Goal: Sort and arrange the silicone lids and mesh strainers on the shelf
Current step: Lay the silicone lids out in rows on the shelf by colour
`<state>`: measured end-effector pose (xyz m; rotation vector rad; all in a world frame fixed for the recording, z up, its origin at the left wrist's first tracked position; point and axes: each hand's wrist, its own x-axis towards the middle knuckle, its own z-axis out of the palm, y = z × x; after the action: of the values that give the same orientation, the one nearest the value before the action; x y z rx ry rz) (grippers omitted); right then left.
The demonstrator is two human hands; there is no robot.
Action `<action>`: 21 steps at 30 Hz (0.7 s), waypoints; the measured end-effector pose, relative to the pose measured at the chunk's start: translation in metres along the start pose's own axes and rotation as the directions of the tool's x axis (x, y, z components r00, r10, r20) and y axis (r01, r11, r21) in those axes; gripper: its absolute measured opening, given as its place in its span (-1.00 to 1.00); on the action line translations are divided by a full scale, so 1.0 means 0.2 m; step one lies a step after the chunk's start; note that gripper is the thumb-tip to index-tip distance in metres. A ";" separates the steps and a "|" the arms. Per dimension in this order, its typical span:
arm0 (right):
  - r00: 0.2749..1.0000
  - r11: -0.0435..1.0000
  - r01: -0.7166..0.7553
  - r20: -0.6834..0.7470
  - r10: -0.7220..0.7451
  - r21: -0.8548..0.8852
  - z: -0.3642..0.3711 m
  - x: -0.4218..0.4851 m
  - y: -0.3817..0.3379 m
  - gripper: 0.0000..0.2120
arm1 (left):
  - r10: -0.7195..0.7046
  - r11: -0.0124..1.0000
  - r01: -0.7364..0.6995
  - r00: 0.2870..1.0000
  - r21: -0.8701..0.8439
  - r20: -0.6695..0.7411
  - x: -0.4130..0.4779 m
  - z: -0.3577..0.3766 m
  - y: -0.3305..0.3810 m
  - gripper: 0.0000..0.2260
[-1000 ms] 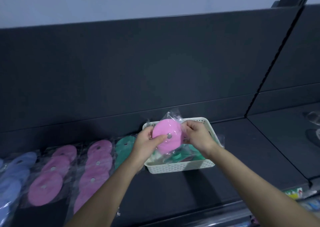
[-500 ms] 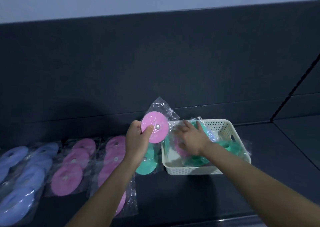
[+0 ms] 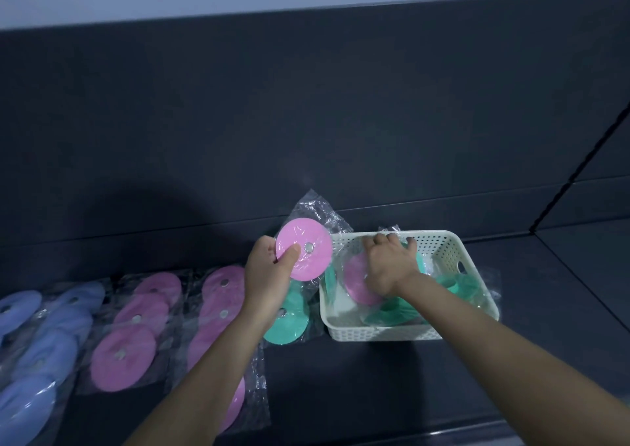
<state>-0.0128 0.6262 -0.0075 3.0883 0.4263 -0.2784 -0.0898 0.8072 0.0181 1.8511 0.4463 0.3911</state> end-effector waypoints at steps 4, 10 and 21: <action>0.998 0.988 -0.033 -0.049 0.041 0.153 -0.05 0.00 -0.01 -0.79 | -0.014 1.000 0.014 1.000 -0.011 -0.005 0.01 0.00 -0.01 -0.73; 0.963 0.765 -0.115 -0.118 0.242 0.633 -0.17 0.00 0.08 -0.91 | -0.007 1.000 0.008 1.000 -0.012 0.005 0.01 0.01 -0.01 -0.76; 0.700 0.285 0.258 -0.382 0.603 0.923 -0.35 -0.13 0.10 -0.87 | -0.046 0.996 0.049 0.998 -0.076 0.050 -0.05 0.04 0.03 -0.77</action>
<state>-0.0190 0.6023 0.0650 4.2647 -0.4098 1.2439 -0.0933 0.7943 0.0219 1.7682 0.4358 0.3266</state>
